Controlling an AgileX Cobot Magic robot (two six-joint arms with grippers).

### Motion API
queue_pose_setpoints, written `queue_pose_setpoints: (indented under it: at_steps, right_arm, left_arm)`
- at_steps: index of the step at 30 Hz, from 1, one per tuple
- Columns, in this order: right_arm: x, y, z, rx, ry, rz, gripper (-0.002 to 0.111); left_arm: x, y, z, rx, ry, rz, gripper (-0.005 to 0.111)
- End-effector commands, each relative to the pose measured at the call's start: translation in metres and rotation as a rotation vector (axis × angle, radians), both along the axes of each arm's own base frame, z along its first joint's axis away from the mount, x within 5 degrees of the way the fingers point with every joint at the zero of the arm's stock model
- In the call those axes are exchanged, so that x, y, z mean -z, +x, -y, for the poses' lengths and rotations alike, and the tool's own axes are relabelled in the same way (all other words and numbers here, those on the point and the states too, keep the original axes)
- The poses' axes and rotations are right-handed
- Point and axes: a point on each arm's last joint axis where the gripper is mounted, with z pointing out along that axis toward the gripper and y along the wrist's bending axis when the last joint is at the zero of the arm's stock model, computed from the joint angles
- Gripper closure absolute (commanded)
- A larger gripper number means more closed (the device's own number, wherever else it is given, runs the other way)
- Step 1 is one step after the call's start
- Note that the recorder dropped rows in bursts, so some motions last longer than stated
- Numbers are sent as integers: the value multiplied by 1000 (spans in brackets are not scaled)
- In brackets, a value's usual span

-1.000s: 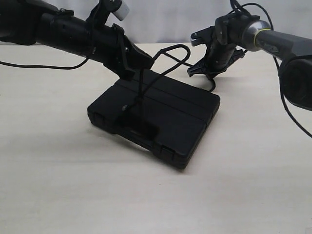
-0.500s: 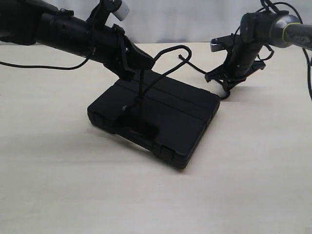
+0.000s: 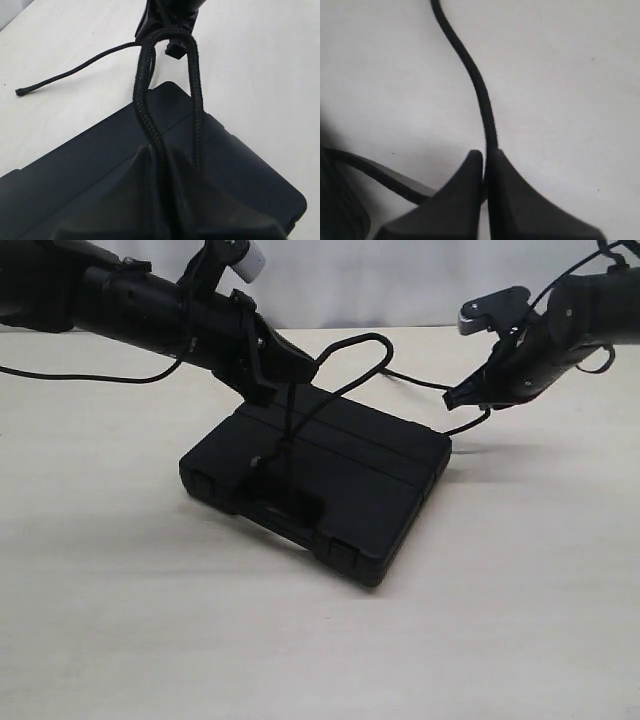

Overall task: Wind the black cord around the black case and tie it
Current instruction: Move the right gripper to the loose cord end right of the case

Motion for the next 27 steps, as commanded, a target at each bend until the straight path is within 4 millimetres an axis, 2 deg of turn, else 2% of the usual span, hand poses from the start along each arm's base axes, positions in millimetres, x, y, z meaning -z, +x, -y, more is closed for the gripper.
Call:
queue_pose_setpoints:
  at_steps: [1, 5, 7, 9, 11, 14, 17, 22, 27]
  right_arm:
    - [-15, -19, -12, -116, -13, 215, 104]
    - [-17, -36, -23, -177, -40, 362, 104]
    - [-20, -35, -25, -154, -17, 398, 104]
    - [-23, -24, -24, -26, 96, 331, 104]
    - [-23, -10, -24, -23, 104, 193, 101]
    - [-18, 14, -20, 47, 148, 6, 82]
    - [-17, 32, -15, 106, 134, -47, 61]
    - [4, 48, -6, 196, 50, -79, 60]
    - [32, 60, -1, 225, 60, -136, 60]
  left_arm:
    - [-1, 2, 0, -28, -2, 13, 107]
    - [0, 9, -4, -99, 23, 44, 107]
    - [0, 8, -3, -94, 21, 42, 107]
    - [-1, 7, -3, -81, 13, 33, 107]
    - [-1, 5, -2, -62, 6, 24, 107]
    - [-1, 5, -1, -57, 3, 21, 107]
    - [-1, 5, -1, -57, 3, 21, 107]
    - [-1, 4, -1, -53, 4, 23, 107]
    - [-1, 4, -1, -52, 4, 26, 107]
